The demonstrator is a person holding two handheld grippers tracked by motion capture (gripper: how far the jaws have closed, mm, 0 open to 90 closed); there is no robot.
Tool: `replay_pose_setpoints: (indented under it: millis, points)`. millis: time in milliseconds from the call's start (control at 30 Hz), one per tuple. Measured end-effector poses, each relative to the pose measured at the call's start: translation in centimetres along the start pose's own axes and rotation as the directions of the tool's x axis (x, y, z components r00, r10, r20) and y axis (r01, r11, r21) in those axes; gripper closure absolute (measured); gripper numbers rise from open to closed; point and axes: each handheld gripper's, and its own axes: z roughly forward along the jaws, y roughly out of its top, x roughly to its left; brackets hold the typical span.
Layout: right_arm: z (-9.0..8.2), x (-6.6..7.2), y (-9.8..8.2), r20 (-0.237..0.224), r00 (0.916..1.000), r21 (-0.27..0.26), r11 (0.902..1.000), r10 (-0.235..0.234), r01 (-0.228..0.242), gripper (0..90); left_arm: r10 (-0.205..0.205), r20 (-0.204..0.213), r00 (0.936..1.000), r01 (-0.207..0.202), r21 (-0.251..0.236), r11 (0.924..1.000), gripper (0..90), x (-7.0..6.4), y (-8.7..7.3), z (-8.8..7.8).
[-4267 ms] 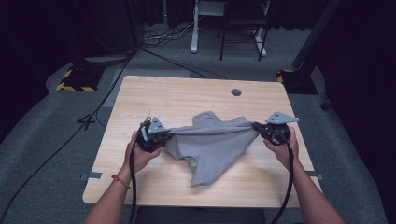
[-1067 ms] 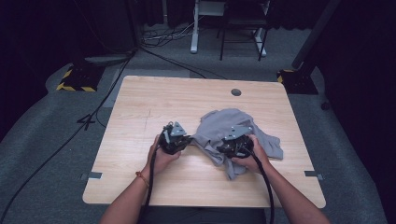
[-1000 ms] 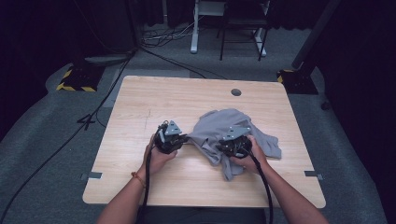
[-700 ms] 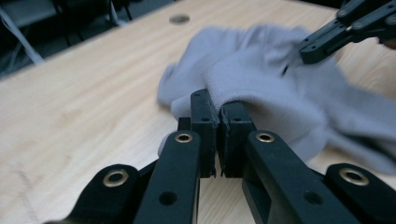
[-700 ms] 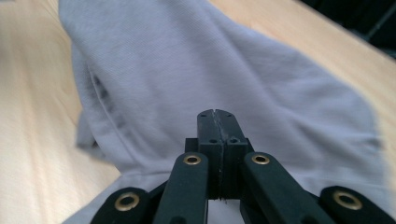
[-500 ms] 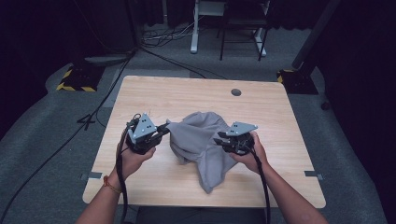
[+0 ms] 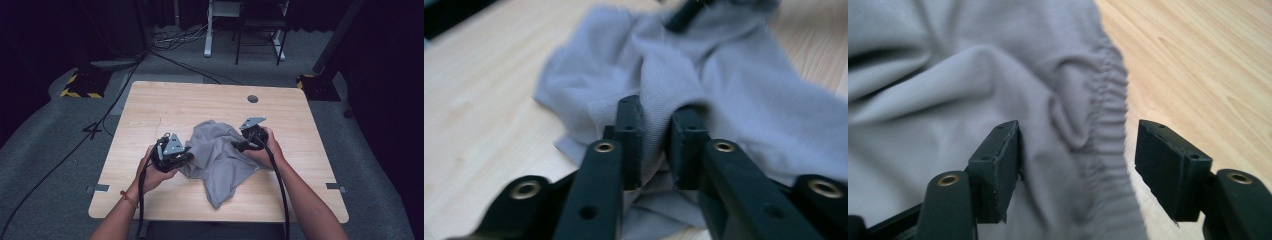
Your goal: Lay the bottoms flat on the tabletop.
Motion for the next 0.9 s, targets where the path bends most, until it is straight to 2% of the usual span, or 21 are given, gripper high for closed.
replay_pose_setpoints:
  millis: [67,100,167,200,233,267,300,333,367,400,433,467,500,533,600,633,700,733,800,833,900]
  points:
    - [1.2,-0.6,0.3,-0.009,0.9988,0.023,0.9986,0.048,-0.048,32.0,-0.017,-0.035,0.9992,0.018,0.014,0.9997,53.8,0.3,-0.7,0.6]
    - [1.2,-0.6,0.3,-0.009,0.9988,0.023,0.9986,0.048,-0.048,32.0,-0.031,-0.057,0.9979,0.032,0.020,0.9993,53.8,0.6,-1.0,0.8]
    - [2.0,-1.0,0.3,-0.042,0.9949,0.052,0.9945,0.092,-0.090,33.4,-0.059,-0.110,0.9922,0.063,0.035,0.9974,39.4,1.3,-1.4,0.7]
    - [2.3,-1.1,0.3,-0.050,0.9941,0.074,0.9930,0.096,-0.092,37.8,-0.098,-0.114,0.9886,0.102,0.028,0.9944,32.2,1.8,-1.7,0.5]
    - [2.4,-1.0,0.1,-0.041,0.9957,0.074,0.9941,0.083,-0.079,55.9,-0.136,-0.086,0.9870,0.136,0.000,0.9907,27.5,2.7,-2.5,0.0]
    - [2.4,-1.0,0.1,-0.041,0.9957,0.074,0.9941,0.083,-0.079,55.9,-0.136,-0.086,0.9870,0.136,0.000,0.9907,26.0,2.7,-2.5,0.0]
    - [1.9,-1.2,0.1,-0.049,0.9958,0.057,0.9957,0.077,-0.074,73.0,-0.133,-0.098,0.9862,0.133,-0.003,0.9911,25.7,3.0,-2.9,-0.2]
    - [1.5,-1.3,0.2,-0.054,0.9956,0.040,0.9965,0.076,-0.074,80.2,-0.140,-0.094,0.9857,0.141,0.002,0.9901,25.3,3.2,-3.2,-0.3]
    - [1.5,-1.3,0.2,-0.054,0.9956,0.040,0.9965,0.076,-0.074,80.2,-0.138,-0.097,0.9857,0.140,0.013,0.9901,25.3,3.5,-3.4,-0.3]
    - [1.0,-1.4,0.2,-0.047,0.9965,0.019,0.9974,0.070,-0.069,83.0,-0.145,-0.100,0.9844,0.147,0.019,0.9889,24.4,3.6,-3.5,-0.3]
    - [-0.3,-1.6,0.3,-0.047,0.9971,-0.040,0.9973,0.060,-0.062,85.4,-0.152,-0.105,0.9828,0.155,0.020,0.9877,24.4,3.7,-3.6,-0.2]
    - [-1.0,-1.8,0.3,-0.048,0.9970,-0.066,0.9958,0.060,-0.064,85.5,-0.163,-0.102,0.9813,0.165,0.013,0.9862,24.4,3.8,-3.7,-0.2]
    - [-1.0,-1.8,0.3,-0.048,0.9970,-0.066,0.9958,0.060,-0.064,85.5,-0.169,-0.096,0.9809,0.171,0.011,0.9852,24.4,3.9,-3.7,-0.2]
    - [-1.7,-1.9,0.3,-0.049,0.9964,-0.089,0.9933,0.069,-0.073,85.8,-0.178,-0.106,0.9782,0.181,0.012,0.9835,24.4,4.0,-3.7,-0.1]
    - [-3.0,-2.0,0.4,-0.019,0.9980,-0.118,0.9911,0.060,-0.062,86.0,-0.197,-0.115,0.9737,0.200,0.012,0.9798,24.4,4.1,-3.8,0.2]
    - [-4.2,-2.2,0.4,0.035,0.9985,-0.135,0.9902,0.042,-0.037,86.1,-0.211,-0.124,0.9695,0.215,0.014,0.9766,25.4,4.3,-3.9,0.4]
    - [-4.8,-2.6,0.3,0.049,0.9980,-0.140,0.9897,0.039,-0.032,85.7,-0.236,-0.167,0.9573,0.248,0.054,0.9672,26.6,4.7,-4.2,0.9]
    - [-5.4,-3.5,-0.1,0.063,0.9961,-0.156,0.9865,0.061,-0.050,84.3,-0.253,-0.163,0.9536,0.266,0.061,0.9621,28.2,4.7,-4.3,1.1]
    - [-5.8,-4.5,-0.8,0.088,0.9916,-0.152,0.9851,0.095,-0.081,83.7,-0.269,-0.146,0.9518,0.283,0.078,0.9560,28.1,5.0,-4.6,1.3]
    - [-6.0,-5.4,-1.4,0.114,0.9858,-0.146,0.9835,0.124,-0.107,83.4,-0.275,-0.148,0.9498,0.289,0.077,0.9543,27.6,5.0,-4.7,1.4]
    - [-5.9,-6.6,-2.7,0.164,0.9747,-0.114,0.9843,0.152,-0.135,83.3,-0.290,-0.146,0.9458,0.303,0.075,0.9500,27.4,5.1,-4.7,1.4]
